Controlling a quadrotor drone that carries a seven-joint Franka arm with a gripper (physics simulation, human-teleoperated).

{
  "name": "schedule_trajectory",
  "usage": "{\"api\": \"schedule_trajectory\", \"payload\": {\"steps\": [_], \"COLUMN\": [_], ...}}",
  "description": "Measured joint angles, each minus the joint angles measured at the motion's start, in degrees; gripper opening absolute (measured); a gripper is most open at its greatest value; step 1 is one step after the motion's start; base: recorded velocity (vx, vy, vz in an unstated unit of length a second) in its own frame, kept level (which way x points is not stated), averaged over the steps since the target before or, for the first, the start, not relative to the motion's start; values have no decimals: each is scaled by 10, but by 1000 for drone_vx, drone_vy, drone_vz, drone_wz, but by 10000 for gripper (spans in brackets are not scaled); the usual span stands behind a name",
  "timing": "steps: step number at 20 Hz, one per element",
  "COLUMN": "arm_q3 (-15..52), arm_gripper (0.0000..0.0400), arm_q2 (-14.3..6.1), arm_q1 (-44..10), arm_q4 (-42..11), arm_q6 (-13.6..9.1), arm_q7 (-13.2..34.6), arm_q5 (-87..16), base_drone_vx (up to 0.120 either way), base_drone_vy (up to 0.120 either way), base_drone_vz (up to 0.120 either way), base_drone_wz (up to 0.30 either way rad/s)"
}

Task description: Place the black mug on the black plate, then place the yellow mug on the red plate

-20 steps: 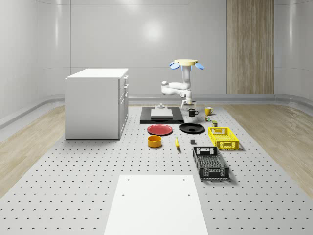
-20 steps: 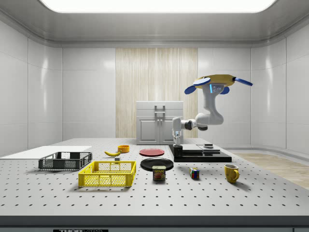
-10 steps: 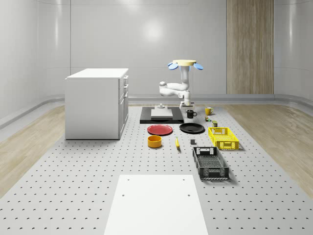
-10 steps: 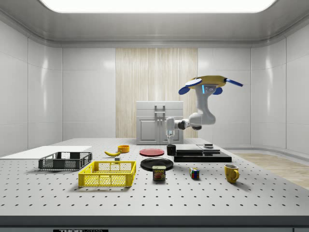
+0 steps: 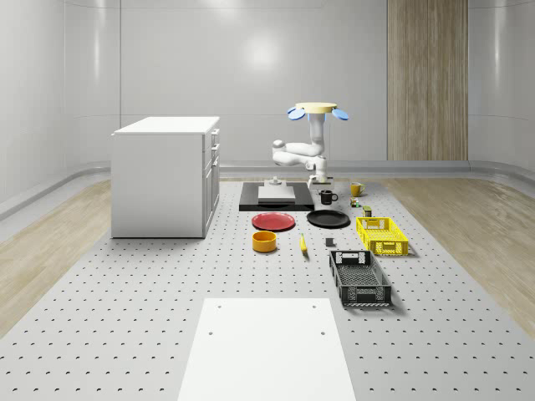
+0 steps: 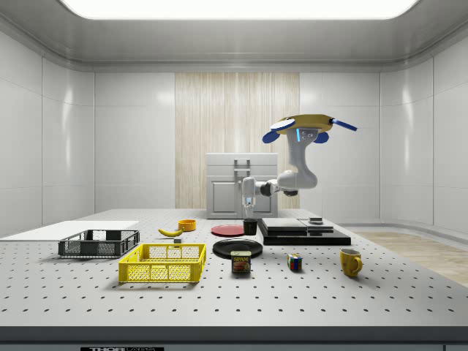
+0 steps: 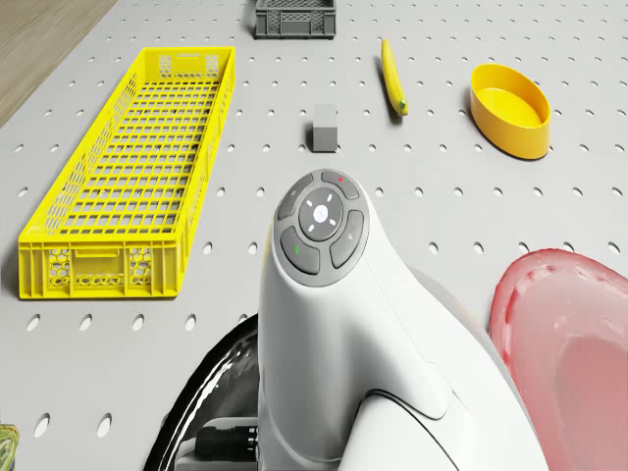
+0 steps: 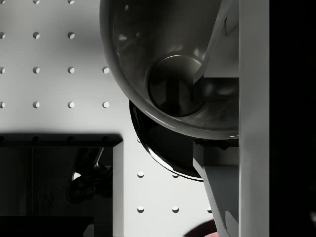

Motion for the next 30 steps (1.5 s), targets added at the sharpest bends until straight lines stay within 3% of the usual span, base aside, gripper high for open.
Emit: {"api": "schedule_trajectory", "payload": {"steps": [5, 25, 28, 30], "arm_q3": [0, -80, -86, -82], "arm_gripper": [110, 110, 251, 310], "arm_q2": [-3, 2, 3, 3], "arm_q1": [-1, -55, -59, -59], "arm_q4": [0, 62, 66, 65], "arm_q6": [3, 41, 44, 42], "arm_q7": [0, 4, 4, 4], "arm_q5": [0, -73, -79, -75], "base_drone_vx": [104, 0, 0, 0], "base_drone_vy": [0, 0, 0, 0], "base_drone_vz": [-80, 0, 0, 0], "base_drone_wz": [0, 0, 0, 0]}}
